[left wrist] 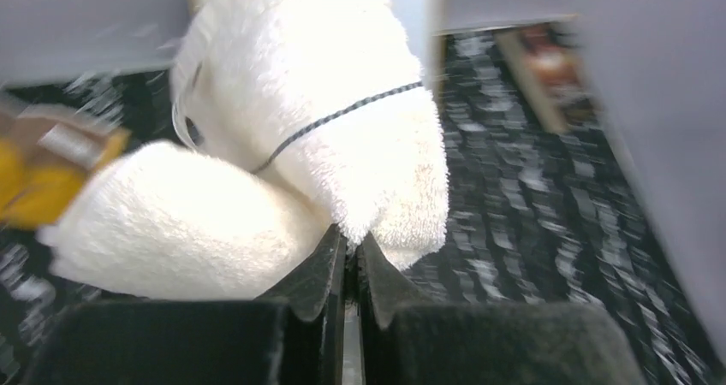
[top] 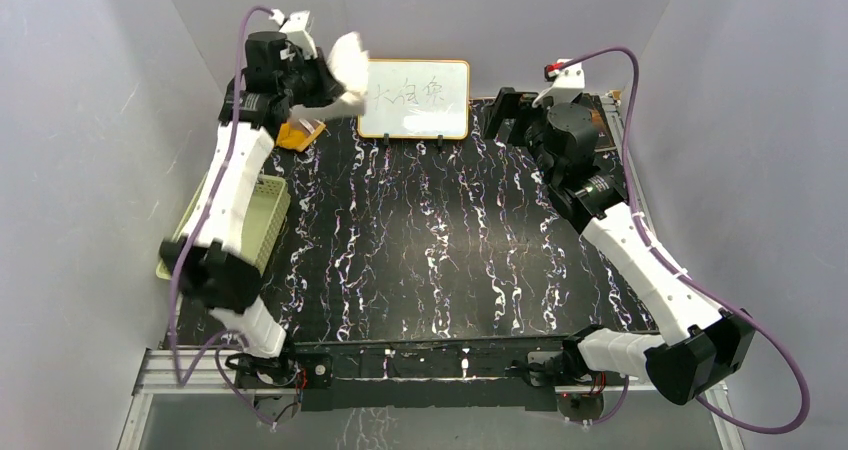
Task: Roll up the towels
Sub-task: Pick up the towel at the corner of the board, then place the towel at the center of the board, then flatten out the towel at the center of the board.
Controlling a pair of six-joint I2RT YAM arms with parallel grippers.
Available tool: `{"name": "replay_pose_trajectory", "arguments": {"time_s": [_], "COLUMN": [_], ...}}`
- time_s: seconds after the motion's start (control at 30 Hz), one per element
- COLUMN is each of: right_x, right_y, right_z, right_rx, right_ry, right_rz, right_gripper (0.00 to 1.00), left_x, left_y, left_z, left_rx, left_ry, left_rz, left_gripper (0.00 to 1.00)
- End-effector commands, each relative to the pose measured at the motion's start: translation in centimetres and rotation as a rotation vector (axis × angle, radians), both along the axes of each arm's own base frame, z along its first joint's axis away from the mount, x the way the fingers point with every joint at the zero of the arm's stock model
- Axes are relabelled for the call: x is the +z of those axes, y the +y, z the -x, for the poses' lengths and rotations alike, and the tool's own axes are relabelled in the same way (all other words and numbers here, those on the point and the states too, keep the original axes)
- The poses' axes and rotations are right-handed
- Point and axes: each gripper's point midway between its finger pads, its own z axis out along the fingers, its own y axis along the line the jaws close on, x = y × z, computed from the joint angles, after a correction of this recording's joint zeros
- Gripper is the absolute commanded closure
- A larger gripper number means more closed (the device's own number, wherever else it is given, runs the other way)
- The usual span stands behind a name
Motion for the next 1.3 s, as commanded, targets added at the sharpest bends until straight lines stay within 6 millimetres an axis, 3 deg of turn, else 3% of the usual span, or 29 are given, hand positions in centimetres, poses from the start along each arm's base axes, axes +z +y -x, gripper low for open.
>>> {"name": "replay_pose_trajectory", "arguments": {"time_s": [0.0,0.13,0.2,0.3,0.37,0.43,0.5,0.53,0.57,0.6,0.67,0.8,0.9,1.0,1.13,1.27], "right_x": [5.0,5.3,5.3,5.2,4.8,4.2,3.1,2.3,1.5,0.7,-0.7,-4.3,-8.7,-14.1,-19.9,-22.9], "right_y": [-1.5,0.0,0.5,0.7,0.6,0.5,0.5,0.4,0.4,0.6,1.5,5.4,8.2,11.9,16.4,18.2], "right_z": [-0.1,0.2,0.3,0.6,0.7,0.8,0.6,0.4,0.2,0.2,0.2,0.0,-0.9,-0.8,-0.2,0.1], "right_rx": [-0.091,0.002,0.034,0.049,0.045,0.047,0.049,0.034,0.024,0.019,0.027,0.065,0.109,0.294,0.520,0.597], "right_ry": [-0.122,-0.166,-0.171,-0.169,-0.159,-0.149,-0.122,-0.094,-0.068,-0.048,-0.027,0.029,0.125,0.268,0.447,0.528], "right_rz": [-0.104,-0.084,-0.086,-0.090,-0.078,-0.056,-0.029,-0.021,-0.009,0.001,0.010,0.000,0.008,0.076,0.086,0.059], "right_gripper": [0.02,0.02,0.02,0.02,0.02,0.02,0.02,0.02,0.02,0.02,0.02,0.02,0.02,0.02,0.10,0.22], "left_x": [7.1,9.8,8.3,2.5,-2.2,-5.3,-6.9,-7.3,-7.7,-8.1,-9.1,-11.7,-13.3,-14.3,-15.0,-15.1], "left_y": [-6.2,-9.9,-9.6,-7.8,-6.7,-6.9,-7.6,-7.9,-8.0,-8.1,-7.8,-6.7,-5.4,-3.9,-2.8,-2.3], "left_z": [9.1,14.1,13.9,11.4,9.9,9.7,9.8,9.9,9.9,10.0,10.4,11.7,13.1,14.3,15.6,16.4], "left_rx": [-0.259,-0.493,-0.465,-0.330,-0.260,-0.270,-0.290,-0.289,-0.291,-0.291,-0.287,-0.271,-0.238,-0.188,-0.162,-0.146], "left_ry": [-0.156,-0.273,-0.221,-0.044,0.096,0.178,0.202,0.211,0.213,0.218,0.246,0.319,0.373,0.399,0.425,0.423], "left_rz": [0.148,0.312,0.303,0.178,0.106,0.101,0.140,0.165,0.175,0.178,0.167,0.094,0.037,-0.017,-0.033,-0.026], "left_gripper": [1.00,1.00,1.00,1.00,0.67,0.54,0.41,0.35,0.23,0.20,0.19,0.18,0.18,0.17,0.16,0.15]}}
